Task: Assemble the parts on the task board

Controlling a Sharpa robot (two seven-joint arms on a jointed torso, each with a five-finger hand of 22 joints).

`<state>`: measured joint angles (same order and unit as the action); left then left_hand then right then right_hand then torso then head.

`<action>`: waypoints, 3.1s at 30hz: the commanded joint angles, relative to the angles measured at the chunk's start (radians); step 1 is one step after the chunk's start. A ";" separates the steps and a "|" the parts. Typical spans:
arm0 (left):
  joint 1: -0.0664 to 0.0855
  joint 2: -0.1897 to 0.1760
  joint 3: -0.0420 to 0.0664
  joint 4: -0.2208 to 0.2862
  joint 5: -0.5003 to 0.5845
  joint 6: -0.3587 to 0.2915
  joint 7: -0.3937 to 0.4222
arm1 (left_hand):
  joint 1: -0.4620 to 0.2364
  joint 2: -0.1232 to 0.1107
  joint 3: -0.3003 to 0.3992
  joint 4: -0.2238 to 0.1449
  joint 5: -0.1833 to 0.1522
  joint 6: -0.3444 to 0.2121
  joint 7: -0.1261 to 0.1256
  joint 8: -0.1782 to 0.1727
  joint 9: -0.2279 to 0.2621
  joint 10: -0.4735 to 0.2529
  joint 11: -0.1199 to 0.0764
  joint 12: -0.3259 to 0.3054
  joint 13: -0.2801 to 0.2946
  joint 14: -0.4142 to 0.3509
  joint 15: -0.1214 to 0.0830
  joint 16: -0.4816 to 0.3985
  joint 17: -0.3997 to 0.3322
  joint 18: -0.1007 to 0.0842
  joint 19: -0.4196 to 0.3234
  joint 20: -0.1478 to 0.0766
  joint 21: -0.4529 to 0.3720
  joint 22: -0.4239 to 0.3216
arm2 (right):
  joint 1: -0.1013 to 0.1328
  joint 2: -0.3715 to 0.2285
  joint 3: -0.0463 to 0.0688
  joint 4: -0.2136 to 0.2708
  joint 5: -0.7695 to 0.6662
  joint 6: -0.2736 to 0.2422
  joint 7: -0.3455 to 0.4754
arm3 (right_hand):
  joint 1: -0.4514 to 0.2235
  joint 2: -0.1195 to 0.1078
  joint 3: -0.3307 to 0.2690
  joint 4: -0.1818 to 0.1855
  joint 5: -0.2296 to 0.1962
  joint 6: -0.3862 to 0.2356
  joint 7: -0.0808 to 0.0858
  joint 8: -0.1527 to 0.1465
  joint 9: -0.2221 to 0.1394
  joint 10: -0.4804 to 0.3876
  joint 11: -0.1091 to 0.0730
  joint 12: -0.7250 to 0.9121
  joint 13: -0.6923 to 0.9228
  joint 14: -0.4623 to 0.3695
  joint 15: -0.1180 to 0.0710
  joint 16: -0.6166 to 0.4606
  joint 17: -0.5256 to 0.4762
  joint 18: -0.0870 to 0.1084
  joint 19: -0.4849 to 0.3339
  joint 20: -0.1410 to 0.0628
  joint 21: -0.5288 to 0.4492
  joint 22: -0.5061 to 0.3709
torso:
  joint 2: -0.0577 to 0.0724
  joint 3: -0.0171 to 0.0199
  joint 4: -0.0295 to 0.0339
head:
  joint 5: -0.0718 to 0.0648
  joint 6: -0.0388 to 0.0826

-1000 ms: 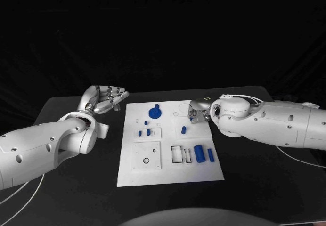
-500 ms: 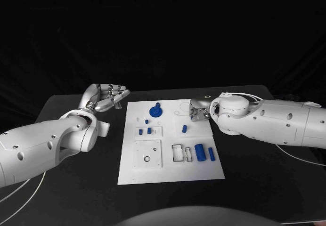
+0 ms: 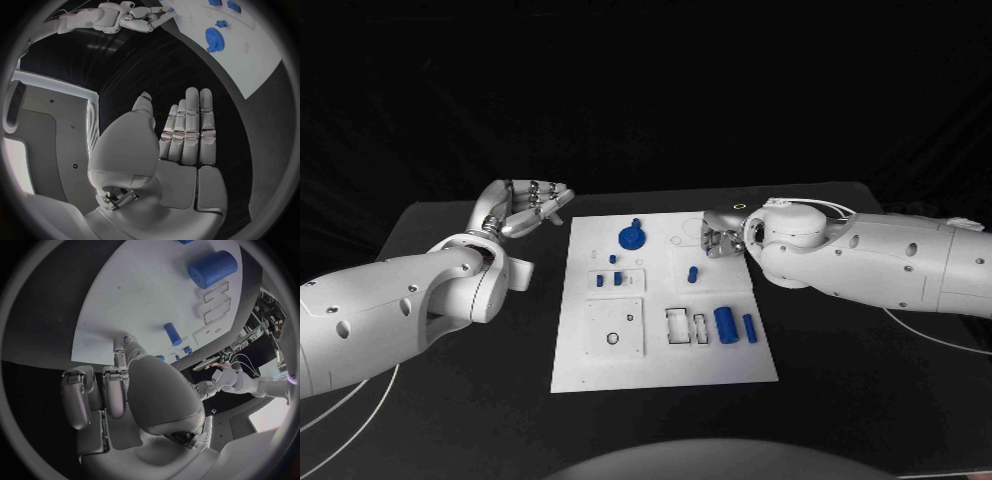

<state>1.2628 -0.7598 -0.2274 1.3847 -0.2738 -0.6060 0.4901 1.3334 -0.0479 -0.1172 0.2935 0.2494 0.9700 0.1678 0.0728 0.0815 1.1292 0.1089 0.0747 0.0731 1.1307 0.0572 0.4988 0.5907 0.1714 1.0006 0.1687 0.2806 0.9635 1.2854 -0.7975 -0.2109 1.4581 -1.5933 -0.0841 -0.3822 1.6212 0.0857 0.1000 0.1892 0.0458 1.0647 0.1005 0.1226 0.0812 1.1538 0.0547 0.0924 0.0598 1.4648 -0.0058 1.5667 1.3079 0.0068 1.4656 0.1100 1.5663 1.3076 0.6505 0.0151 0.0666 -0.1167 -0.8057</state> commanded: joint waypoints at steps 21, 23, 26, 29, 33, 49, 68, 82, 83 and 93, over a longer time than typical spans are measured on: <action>0.000 0.003 0.001 0.001 0.055 0.038 0.014 | 0.013 0.023 -0.008 -0.001 0.005 -0.009 0.002 0.000 0.003 -0.007 0.007 -0.002 0.002 0.020 0.000 -0.028 -0.030 0.013 0.017 0.003 -0.030 -0.036 | -0.014 -0.029 -0.008 0.037 0.030 -0.093 -0.002 | 0.010 -0.005 0.023 -0.009 0.007 0.034 0.003 0.007 0.006 0.034 0.001 -0.011 0.001 0.106 -0.008 0.004 0.263 -0.007 0.105 -0.011 0.004 0.263 | 0.000 -0.0004 0.0010 | -0.004 -0.005; 0.000 0.003 0.001 0.002 0.051 0.039 0.014 | 0.014 0.023 -0.008 -0.001 0.006 -0.009 0.002 0.000 0.003 -0.007 0.007 -0.001 0.002 0.021 0.000 -0.028 -0.031 0.013 0.018 0.003 -0.030 -0.036 | -0.014 -0.032 -0.008 0.040 0.028 -0.107 -0.002 | 0.009 -0.007 0.024 -0.009 0.006 0.034 0.004 0.007 0.007 0.036 0.001 -0.012 0.001 0.106 -0.007 0.004 0.263 -0.007 0.105 -0.011 0.004 0.263 | 0.000 -0.0003 0.0012 | -0.004 -0.005; 0.000 0.003 0.000 0.002 0.047 0.039 0.014 | 0.015 0.024 -0.009 -0.001 0.006 -0.009 0.002 0.000 0.003 -0.006 0.006 -0.001 0.002 0.022 0.000 -0.028 -0.031 0.013 0.019 0.003 -0.030 -0.037 | -0.014 -0.037 -0.008 0.046 0.026 -0.127 0.002 | 0.005 -0.011 0.024 -0.009 0.006 0.035 0.005 0.006 0.007 0.037 0.002 -0.015 0.001 0.106 -0.007 0.004 0.263 -0.007 0.105 -0.010 0.004 0.263 | -0.001 -0.0001 -0.0001 | -0.002 -0.006; 0.000 0.002 0.000 0.001 0.045 0.038 0.013 | 0.015 0.024 -0.009 -0.001 0.006 -0.009 0.002 0.000 0.003 -0.006 0.006 -0.001 0.002 0.022 0.000 -0.028 -0.031 0.013 0.019 0.003 -0.030 -0.037 | -0.014 -0.042 -0.008 0.055 0.025 -0.148 0.006 | 0.003 -0.013 0.024 -0.008 0.006 0.036 0.005 0.006 0.007 0.038 0.003 -0.016 0.001 0.106 -0.006 0.004 0.263 -0.007 0.105 -0.010 0.004 0.263 | 0.000 -0.0003 -0.0008 | -0.002 -0.005; 0.000 0.002 0.000 -0.001 0.044 0.038 0.012 | 0.017 0.025 -0.009 -0.001 0.006 -0.009 0.002 0.000 0.003 -0.005 0.006 -0.001 0.002 0.025 -0.001 -0.028 -0.032 0.013 0.021 0.002 -0.031 -0.038 | -0.013 -0.050 -0.008 0.069 0.023 -0.174 0.011 | 0.003 -0.014 0.024 -0.008 0.006 0.036 0.005 0.006 0.007 0.038 0.003 -0.017 0.001 0.106 -0.006 0.004 0.263 -0.007 0.105 -0.010 0.004 0.263 | 0.000 0.0000 -0.0009 | -0.003 -0.006; 0.000 0.006 0.000 -0.008 0.033 0.039 0.010 | 0.018 0.027 -0.009 -0.001 0.007 -0.009 0.001 0.001 0.003 -0.005 0.006 0.000 0.003 0.027 -0.001 -0.029 -0.033 0.013 0.023 0.002 -0.032 -0.039 | 0.025 -0.086 -0.007 0.133 0.020 -0.209 0.020 | 0.000 -0.016 0.025 -0.008 0.006 0.038 0.006 0.006 0.007 0.041 0.004 -0.019 0.001 0.106 -0.004 0.004 0.263 -0.007 0.105 -0.009 0.004 0.263 | 0.000 0.0006 -0.0001 | -0.006 -0.008; 0.000 0.010 -0.001 -0.018 0.032 0.037 0.006 | 0.020 0.029 -0.009 -0.001 0.007 -0.009 0.001 0.001 0.003 -0.005 0.005 0.000 0.003 0.027 -0.001 -0.030 -0.034 0.013 0.024 0.002 -0.032 -0.041 | 0.055 -0.056 -0.005 0.211 0.030 -0.223 0.064 | 0.002 -0.014 0.034 -0.010 0.006 0.040 0.009 0.004 0.008 0.047 0.006 -0.023 0.001 0.106 0.000 0.004 0.263 -0.007 0.105 -0.007 0.004 0.263 | 0.000 -0.0005 -0.0012 | 0.017 -0.011; 0.000 0.024 -0.001 -0.033 0.032 0.044 0.007 | 0.021 0.030 -0.009 -0.001 0.007 -0.009 0.001 0.001 0.003 -0.005 0.005 0.000 0.003 0.027 -0.001 -0.031 -0.035 0.013 0.025 0.002 -0.033 -0.041 | 0.047 0.021 -0.005 0.232 0.020 -0.191 0.115 | 0.004 -0.014 0.039 -0.011 0.007 0.040 0.010 0.003 0.008 0.048 0.007 -0.025 0.001 0.106 0.002 0.004 0.263 -0.007 0.105 -0.005 0.004 0.263 | -0.001 -0.0005 0.0015 | 0.040 -0.019; 0.000 0.025 -0.001 -0.034 0.032 0.045 0.007 | 0.021 0.031 -0.009 -0.001 0.008 -0.009 0.001 0.001 0.003 -0.004 0.005 0.000 0.003 0.027 -0.001 -0.031 -0.035 0.013 0.025 0.002 -0.034 -0.042 | 0.045 0.025 -0.005 0.233 0.018 -0.189 0.117 | 0.004 -0.013 0.040 -0.011 0.007 0.040 0.010 0.002 0.008 0.048 0.008 -0.025 0.001 0.106 0.003 0.004 0.263 -0.007 0.105 -0.005 0.004 0.263 | -0.001 -0.0005 0.0020 | 0.043 -0.019; 0.000 0.032 -0.001 -0.041 0.031 0.050 0.009 | 0.023 0.032 -0.009 -0.001 0.008 -0.009 0.001 0.001 0.003 -0.004 0.005 0.001 0.003 0.028 -0.001 -0.032 -0.036 0.013 0.026 0.002 -0.034 -0.043 | 0.011 0.056 -0.005 0.236 -0.036 -0.143 0.140 | 0.007 -0.018 0.045 -0.015 0.007 0.039 0.012 0.000 0.008 0.048 0.009 -0.028 0.000 0.106 0.005 0.004 0.263 -0.007 0.105 -0.003 0.004 0.263 | -0.001 -0.0013 -0.0014 | 0.066 -0.029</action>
<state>1.2626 -0.7311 -0.2293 1.3445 -0.2368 -0.5756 0.4892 1.3578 -0.0237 -0.1198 0.2908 0.2533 0.9664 0.1713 0.0728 0.0839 1.1256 0.1125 0.0747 0.0749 1.1541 0.0552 0.4720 0.5556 0.1713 1.0209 0.1700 0.2498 0.9215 1.3014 -0.7462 -0.2163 1.6937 -1.5815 -0.2688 -0.2698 1.6229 0.0686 0.1400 0.1739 0.0486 1.0962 0.1152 0.1170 0.0880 1.1956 0.0646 0.0678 0.0600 1.4647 -0.0057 1.5667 1.3081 0.0067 1.4679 0.1055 1.5663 1.3075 0.6494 0.0140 0.0666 -0.0539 -0.8344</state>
